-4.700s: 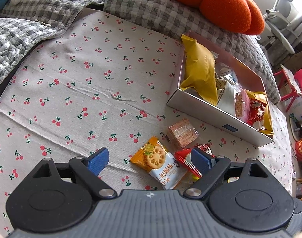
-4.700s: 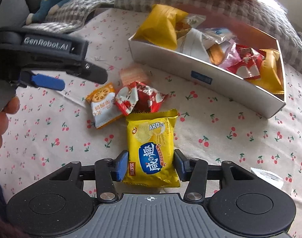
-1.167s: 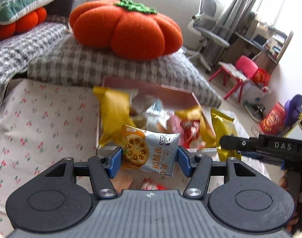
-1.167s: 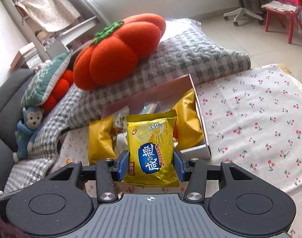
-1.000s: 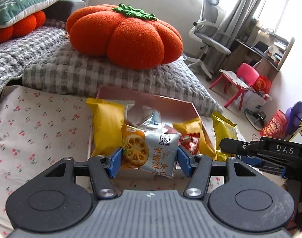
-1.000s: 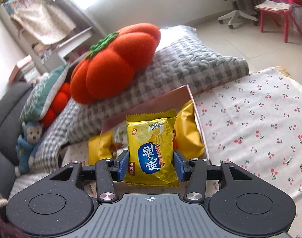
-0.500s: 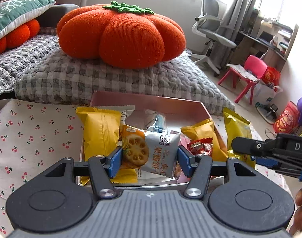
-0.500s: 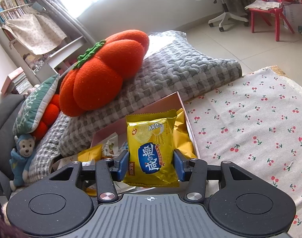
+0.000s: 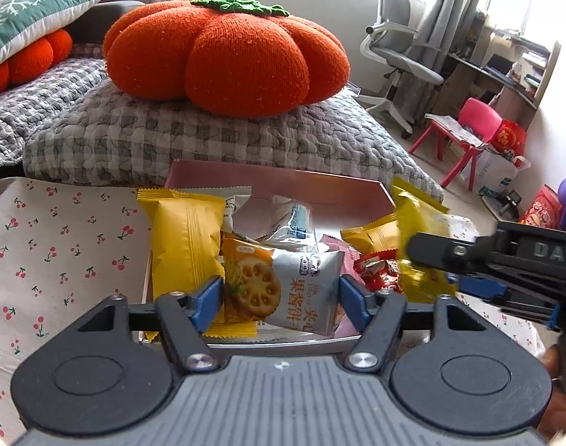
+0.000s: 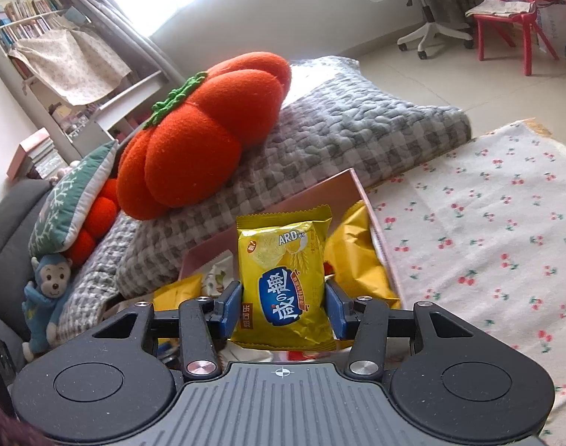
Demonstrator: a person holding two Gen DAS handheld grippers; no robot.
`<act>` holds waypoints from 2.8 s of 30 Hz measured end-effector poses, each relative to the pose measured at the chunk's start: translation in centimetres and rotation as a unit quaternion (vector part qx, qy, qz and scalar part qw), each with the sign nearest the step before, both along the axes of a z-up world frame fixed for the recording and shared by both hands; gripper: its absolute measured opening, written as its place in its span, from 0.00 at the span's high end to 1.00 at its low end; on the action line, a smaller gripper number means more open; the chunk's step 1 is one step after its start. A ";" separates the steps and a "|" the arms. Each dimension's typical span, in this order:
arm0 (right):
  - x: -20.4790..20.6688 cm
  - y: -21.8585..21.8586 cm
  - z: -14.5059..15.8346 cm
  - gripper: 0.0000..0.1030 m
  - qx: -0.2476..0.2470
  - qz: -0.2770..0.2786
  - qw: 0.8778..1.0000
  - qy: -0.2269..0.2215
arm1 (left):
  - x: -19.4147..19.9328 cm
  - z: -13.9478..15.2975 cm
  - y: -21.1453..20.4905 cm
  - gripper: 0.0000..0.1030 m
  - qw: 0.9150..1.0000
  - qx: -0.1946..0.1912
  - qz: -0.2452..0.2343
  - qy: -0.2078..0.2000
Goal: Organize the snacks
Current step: 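Carry both snacks over the box with both grippers, then open both grippers to drop the chip bag and biscuit packet into the box, then grasp the red candy wrapper with the left gripper while the right moves toward the white packet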
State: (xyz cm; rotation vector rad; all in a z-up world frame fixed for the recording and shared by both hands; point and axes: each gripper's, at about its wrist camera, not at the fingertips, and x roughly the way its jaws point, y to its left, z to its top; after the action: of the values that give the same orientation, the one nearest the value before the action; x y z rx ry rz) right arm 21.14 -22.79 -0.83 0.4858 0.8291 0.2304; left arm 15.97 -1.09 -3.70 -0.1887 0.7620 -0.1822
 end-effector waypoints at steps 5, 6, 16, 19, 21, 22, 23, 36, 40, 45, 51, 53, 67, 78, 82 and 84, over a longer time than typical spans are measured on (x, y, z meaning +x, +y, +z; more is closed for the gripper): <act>0.4 0.9 -0.2 0.35 0.028 -0.008 1.000 -0.008 | -0.1 0.3 1.1 0.27 1.000 -0.018 0.016 0.002; 0.4 0.8 -0.1 0.33 0.026 -0.015 1.000 -0.007 | -0.1 0.3 1.5 0.27 0.999 -0.024 0.021 0.002; -1.0 -1.9 2.6 0.27 0.046 -0.049 0.998 -0.014 | -0.1 1.3 3.8 0.29 0.996 -0.068 0.050 0.003; -1.5 -2.1 3.2 0.27 0.049 -0.048 0.998 -0.017 | -0.5 1.4 4.3 0.29 0.995 -0.083 0.058 0.009; -1.8 -2.0 3.7 0.27 0.045 -0.042 0.998 -0.018 | -0.7 1.6 4.4 0.27 0.995 -0.083 0.061 0.012; -2.0 -1.9 3.9 0.27 0.043 -0.039 0.998 -0.019 | -0.8 1.7 4.3 0.27 0.995 -0.078 0.063 0.014; -2.2 -1.8 4.2 0.26 0.038 -0.037 0.998 -0.018 | -0.9 1.7 4.2 0.26 0.995 -0.071 0.065 0.016; -4.8 -1.8 3.6 0.25 -0.082 -0.006 0.996 0.027 | -2.6 0.7 3.7 0.23 0.994 0.004 0.061 0.086; -5.3 -1.9 2.5 0.25 -0.120 0.001 0.991 0.061 | -3.1 0.0 4.1 0.23 0.992 -0.003 0.065 0.110; -6.9 -3.5 2.7 0.25 -0.142 -0.017 0.987 0.067 | -4.9 0.2 3.1 0.23 0.993 0.014 0.047 0.108; -9.4 -5.7 2.2 0.23 -0.168 -0.037 0.982 0.084 | -6.8 0.7 2.3 0.22 0.995 0.010 0.022 0.098; -9.5 -5.5 2.0 0.23 -0.188 -0.024 0.978 0.084 | -6.6 0.7 2.0 0.20 0.995 0.021 0.024 0.093; -8.5 -4.3 -1.7 0.22 -0.236 0.011 0.961 0.144 | -5.5 -2.8 0.0 0.20 0.988 0.064 -0.001 0.142; -8.0 -4.4 -3.0 0.16 -0.249 0.010 0.953 0.174 | -4.8 -4.2 -3.5 0.44 0.982 0.133 -0.052 0.125; -8.1 -4.4 -3.0 0.16 -0.245 0.013 0.953 0.175 | -4.6 -5.0 -4.0 0.61 0.978 0.150 -0.059 0.132; -8.1 -4.3 -3.0 0.16 -0.243 0.015 0.954 0.175 | -4.7 -5.0 -4.0 0.64 0.980 0.145 -0.060 0.125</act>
State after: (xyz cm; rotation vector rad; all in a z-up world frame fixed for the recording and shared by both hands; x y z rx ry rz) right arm 13.06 -27.05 -3.83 0.0464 1.1981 -0.0406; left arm 11.31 -5.09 -8.70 0.1151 1.0408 -0.1604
